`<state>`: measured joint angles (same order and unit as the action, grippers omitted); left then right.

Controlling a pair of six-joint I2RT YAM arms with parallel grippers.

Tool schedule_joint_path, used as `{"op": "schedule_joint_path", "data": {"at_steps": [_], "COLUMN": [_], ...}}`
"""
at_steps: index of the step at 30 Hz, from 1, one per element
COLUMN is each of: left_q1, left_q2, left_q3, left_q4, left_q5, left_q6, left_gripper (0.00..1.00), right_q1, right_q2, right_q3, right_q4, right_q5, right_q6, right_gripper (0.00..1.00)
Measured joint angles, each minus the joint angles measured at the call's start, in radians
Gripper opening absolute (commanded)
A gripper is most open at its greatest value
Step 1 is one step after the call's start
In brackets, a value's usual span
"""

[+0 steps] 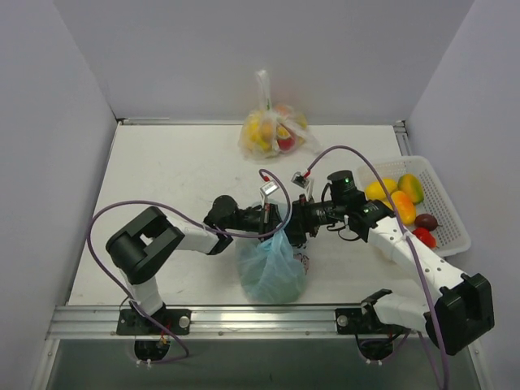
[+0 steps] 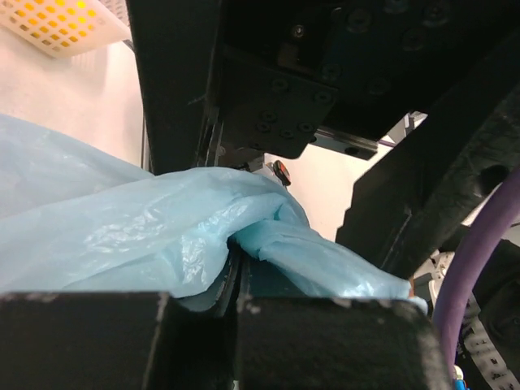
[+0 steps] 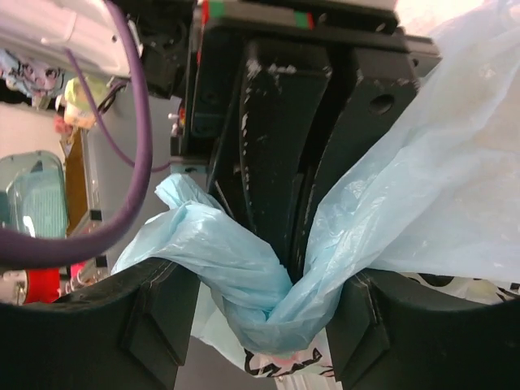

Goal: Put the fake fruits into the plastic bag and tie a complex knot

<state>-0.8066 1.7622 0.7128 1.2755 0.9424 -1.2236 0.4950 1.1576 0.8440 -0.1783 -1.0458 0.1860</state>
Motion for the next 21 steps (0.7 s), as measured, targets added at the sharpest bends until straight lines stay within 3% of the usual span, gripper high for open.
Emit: {"op": "schedule_joint_path", "data": {"at_steps": [6, 10, 15, 18, 19, 21], "left_q1": [-0.006, -0.006, -0.014, -0.019, -0.019, -0.019], "left_q2": [0.04, 0.038, -0.003, -0.04, -0.047, -0.051], "left_q3": [0.008, -0.006, -0.076, -0.103, -0.108, -0.11], "left_q4": [0.016, 0.023, 0.021, -0.016, -0.023, -0.032], "left_q5": [-0.034, -0.07, -0.076, -0.071, -0.071, -0.068], "left_q6": [0.013, 0.045, 0.099, 0.146, 0.161, 0.176], "left_gripper": [0.0, 0.0, 0.0, 0.0, 0.0, 0.0], "right_q1": [0.003, 0.004, 0.01, 0.013, 0.014, 0.016], "right_q2": [0.018, 0.02, 0.03, 0.03, 0.03, 0.03], "right_q3": [-0.045, -0.06, -0.067, -0.067, -0.067, -0.067], "right_q4": [0.119, 0.172, 0.189, 0.205, 0.212, 0.206], "right_q5": [0.046, 0.069, 0.068, 0.058, 0.055, 0.053], "right_q6": [0.121, 0.169, 0.188, 0.188, 0.187, 0.164], "right_gripper": [0.59, 0.48, 0.48, 0.54, 0.64, 0.69]}}
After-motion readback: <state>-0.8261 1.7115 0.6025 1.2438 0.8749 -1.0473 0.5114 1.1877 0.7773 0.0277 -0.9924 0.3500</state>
